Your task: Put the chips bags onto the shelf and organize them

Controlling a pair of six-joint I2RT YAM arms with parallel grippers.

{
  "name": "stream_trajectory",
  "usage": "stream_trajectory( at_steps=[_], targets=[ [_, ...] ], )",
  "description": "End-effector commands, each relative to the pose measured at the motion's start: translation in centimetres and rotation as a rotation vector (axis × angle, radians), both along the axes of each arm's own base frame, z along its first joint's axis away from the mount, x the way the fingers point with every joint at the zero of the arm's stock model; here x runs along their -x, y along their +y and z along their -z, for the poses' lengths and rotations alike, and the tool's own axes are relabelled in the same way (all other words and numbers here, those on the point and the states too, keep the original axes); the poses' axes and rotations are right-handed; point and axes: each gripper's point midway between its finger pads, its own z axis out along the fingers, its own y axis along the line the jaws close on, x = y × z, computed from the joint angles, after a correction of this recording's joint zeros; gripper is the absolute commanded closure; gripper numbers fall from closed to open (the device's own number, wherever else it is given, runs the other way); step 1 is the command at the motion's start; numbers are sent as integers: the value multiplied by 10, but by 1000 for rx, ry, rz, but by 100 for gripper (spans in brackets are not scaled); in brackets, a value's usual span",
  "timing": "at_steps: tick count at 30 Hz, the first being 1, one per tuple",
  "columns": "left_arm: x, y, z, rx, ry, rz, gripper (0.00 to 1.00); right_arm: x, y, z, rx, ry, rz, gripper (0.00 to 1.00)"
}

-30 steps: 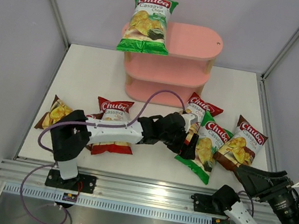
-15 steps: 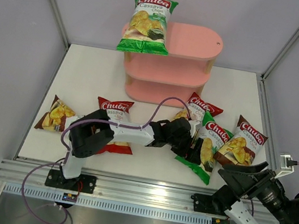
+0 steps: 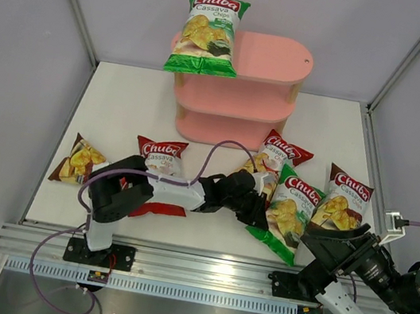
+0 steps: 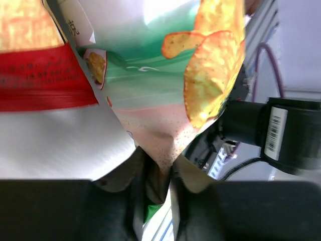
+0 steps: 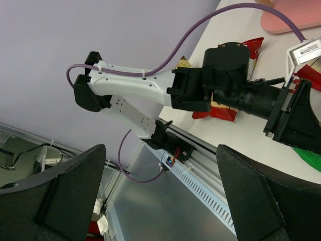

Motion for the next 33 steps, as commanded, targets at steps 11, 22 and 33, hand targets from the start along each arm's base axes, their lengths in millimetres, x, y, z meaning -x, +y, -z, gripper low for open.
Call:
stream_trajectory(
  at_steps=[11, 22, 33],
  targets=[
    [14, 41, -141, 248, -224, -77, 100, -21, 6, 18, 15, 14, 58, 1],
    [3, 95, -208, 301, -395, -260, 100, -38, 4, 22, -141, 131, 154, 0],
    [-26, 130, -253, 456, -456, -594, 100, -68, 84, 46, -385, 398, -42, 0]
  ],
)
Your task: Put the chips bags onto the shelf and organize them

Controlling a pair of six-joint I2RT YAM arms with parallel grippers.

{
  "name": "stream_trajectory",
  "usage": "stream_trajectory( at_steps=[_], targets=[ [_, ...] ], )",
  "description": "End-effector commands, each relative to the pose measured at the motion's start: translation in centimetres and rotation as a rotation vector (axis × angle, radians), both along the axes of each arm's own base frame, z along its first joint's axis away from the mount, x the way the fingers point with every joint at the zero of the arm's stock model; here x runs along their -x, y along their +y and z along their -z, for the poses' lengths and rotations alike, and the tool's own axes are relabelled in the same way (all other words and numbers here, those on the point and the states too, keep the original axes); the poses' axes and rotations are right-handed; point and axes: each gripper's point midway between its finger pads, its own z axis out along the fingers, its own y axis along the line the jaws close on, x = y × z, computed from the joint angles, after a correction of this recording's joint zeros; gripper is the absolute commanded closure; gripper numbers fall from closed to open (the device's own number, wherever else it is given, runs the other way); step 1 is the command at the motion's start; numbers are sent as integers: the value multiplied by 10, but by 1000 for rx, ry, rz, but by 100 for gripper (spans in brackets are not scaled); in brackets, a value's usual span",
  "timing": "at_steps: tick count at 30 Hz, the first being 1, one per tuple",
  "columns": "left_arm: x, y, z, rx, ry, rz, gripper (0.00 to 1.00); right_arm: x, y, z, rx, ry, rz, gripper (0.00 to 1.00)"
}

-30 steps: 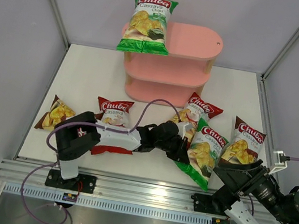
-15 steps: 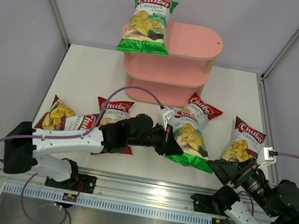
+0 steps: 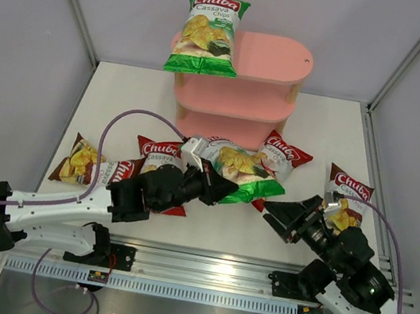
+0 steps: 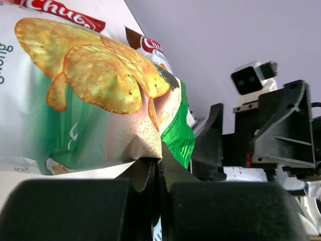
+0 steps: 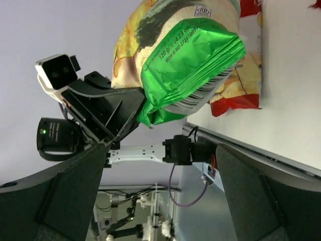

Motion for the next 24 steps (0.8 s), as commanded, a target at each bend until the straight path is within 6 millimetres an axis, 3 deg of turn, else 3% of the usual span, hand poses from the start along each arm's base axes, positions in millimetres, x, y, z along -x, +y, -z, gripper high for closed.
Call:
stream_trajectory(
  at_steps=[1, 5, 9, 15, 24],
  targets=[
    [-12, 4, -45, 169, -79, -111, 100, -7, 27, -32, -176, 7, -76, 1],
    [-2, 1, -55, 222, -123, -102, 100, -25, 35, -30, -217, 33, -35, 0],
    [11, -3, -58, 253, -156, -80, 100, -46, 28, -25, -288, 73, 74, 1],
    [27, -11, -59, 277, -182, -15, 100, -60, 38, -11, -281, 134, 100, 1],
    [60, -36, -46, 251, -176, 119, 100, -73, 39, -24, -320, 132, 142, 1]
  ],
)
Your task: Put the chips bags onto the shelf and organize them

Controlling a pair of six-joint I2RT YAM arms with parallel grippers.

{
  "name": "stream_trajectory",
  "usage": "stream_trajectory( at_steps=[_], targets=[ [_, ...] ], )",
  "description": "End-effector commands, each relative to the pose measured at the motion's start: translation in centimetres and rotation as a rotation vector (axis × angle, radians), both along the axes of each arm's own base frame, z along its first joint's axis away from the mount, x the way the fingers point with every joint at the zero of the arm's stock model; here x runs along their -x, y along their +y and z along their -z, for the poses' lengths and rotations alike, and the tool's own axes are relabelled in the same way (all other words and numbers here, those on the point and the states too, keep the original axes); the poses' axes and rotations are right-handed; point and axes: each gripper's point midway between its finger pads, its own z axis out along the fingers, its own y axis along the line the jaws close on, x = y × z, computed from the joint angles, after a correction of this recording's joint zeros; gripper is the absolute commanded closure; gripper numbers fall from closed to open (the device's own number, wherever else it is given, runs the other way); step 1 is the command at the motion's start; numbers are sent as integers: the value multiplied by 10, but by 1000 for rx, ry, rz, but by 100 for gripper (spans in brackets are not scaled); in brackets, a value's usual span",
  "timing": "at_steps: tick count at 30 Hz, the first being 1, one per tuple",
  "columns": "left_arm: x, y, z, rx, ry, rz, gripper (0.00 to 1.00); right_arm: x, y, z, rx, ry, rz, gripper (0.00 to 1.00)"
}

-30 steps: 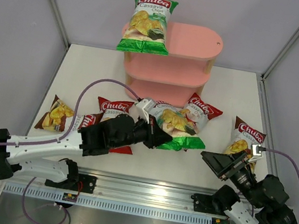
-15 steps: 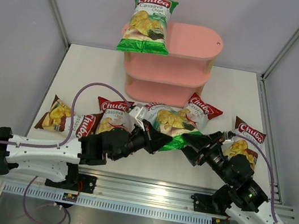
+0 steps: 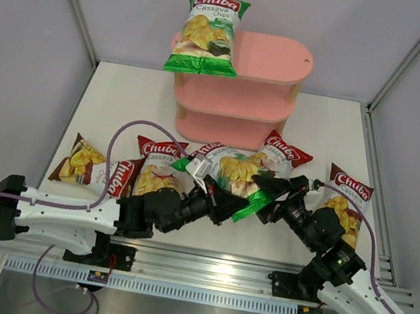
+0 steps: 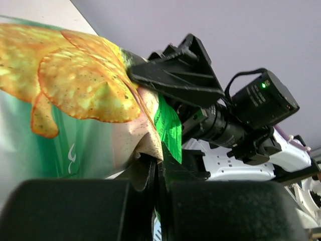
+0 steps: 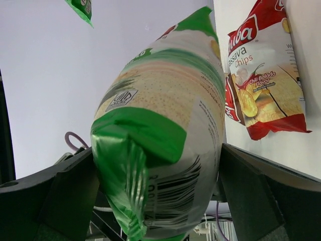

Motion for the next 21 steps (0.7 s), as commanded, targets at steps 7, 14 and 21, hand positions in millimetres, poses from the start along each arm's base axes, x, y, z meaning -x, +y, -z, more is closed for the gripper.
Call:
stream_trajectory(
  at_steps=[7, 14, 21],
  targets=[
    [40, -24, -21, 76, -59, 170, 100, -7, -14, -47, -92, -127, 86, 20],
    [41, -21, -8, 35, -55, 168, 90, 0, -21, -63, -50, -264, 95, 57],
    [28, 0, 15, -49, -18, 83, 57, 4, -42, -70, 10, -380, 175, 70]
  ],
)
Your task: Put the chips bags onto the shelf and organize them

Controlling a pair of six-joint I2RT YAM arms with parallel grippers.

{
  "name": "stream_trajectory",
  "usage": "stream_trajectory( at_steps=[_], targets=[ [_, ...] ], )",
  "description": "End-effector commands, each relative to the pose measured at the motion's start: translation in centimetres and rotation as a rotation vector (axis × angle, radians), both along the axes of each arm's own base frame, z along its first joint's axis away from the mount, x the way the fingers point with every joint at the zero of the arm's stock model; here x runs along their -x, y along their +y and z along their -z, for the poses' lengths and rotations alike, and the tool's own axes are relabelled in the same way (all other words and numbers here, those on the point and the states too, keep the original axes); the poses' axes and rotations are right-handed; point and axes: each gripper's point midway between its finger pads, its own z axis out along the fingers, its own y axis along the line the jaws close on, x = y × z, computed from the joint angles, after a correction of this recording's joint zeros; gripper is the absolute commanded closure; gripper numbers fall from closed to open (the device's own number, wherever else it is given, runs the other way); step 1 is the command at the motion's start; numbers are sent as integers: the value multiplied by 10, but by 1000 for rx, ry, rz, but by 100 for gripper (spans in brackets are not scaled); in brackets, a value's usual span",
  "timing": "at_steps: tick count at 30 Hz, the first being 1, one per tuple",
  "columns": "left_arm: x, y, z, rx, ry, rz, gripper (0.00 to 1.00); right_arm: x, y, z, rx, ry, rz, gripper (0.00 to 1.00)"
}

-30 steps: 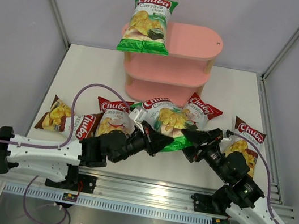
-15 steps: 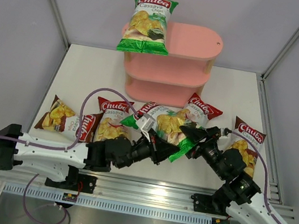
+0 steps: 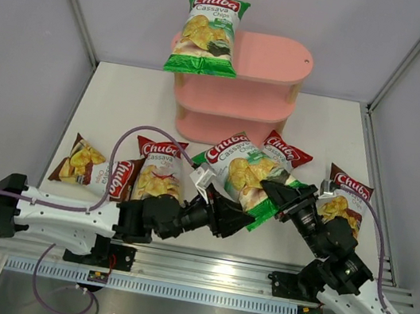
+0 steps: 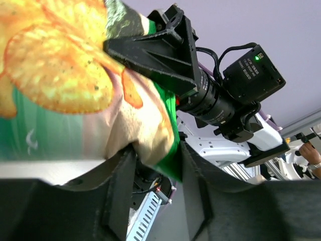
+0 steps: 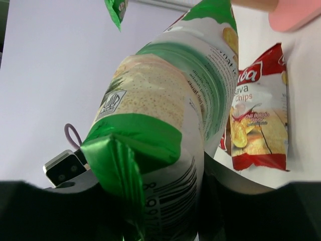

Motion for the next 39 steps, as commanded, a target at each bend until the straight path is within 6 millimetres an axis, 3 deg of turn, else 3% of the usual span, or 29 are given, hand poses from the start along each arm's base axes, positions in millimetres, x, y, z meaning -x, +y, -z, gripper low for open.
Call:
stream_trajectory(
  at_steps=[1, 2, 4, 5, 10, 14, 20, 27, 29, 32, 34, 35, 36, 39],
  targets=[
    [-3, 16, 16, -54, 0, -33, 53, 1, -23, -50, -80, -166, 95, 70],
    [-6, 21, 26, -80, 6, -55, 45, 0, -26, -51, -67, -183, 114, 71],
    [-8, 30, 31, -83, 20, -75, 40, 2, -33, -59, -71, -213, 136, 71],
    [-11, 37, 45, -122, 31, -101, 39, 2, -37, -60, -56, -226, 155, 72],
    [-22, 63, 72, -197, 74, -196, 35, 6, -53, -87, -30, -314, 218, 76],
    [-39, 93, 106, -354, 136, -328, 29, 4, -64, -107, -10, -375, 283, 76],
    [-47, 114, 121, -447, 162, -393, 26, -4, -73, -156, 18, -451, 375, 75],
    [-51, 133, 118, -487, 155, -406, 24, -41, -71, -227, 119, -526, 546, 75],
    [-48, 137, 115, -499, 154, -395, 24, -60, -65, -233, 179, -534, 601, 75],
    [-42, 141, 110, -533, 140, -349, 24, -71, -70, -260, 197, -576, 689, 73],
    [-40, 144, 96, -552, 110, -327, 19, -92, -65, -266, 234, -582, 716, 73],
    [-39, 155, 100, -617, 104, -330, 18, -110, -57, -259, 251, -560, 707, 73],
    [-40, 158, 80, -609, 88, -333, 17, -122, -73, -268, 247, -563, 753, 73],
    [-39, 183, 72, -738, 56, -344, 11, -159, -72, -266, 186, -529, 696, 73]
  ],
)
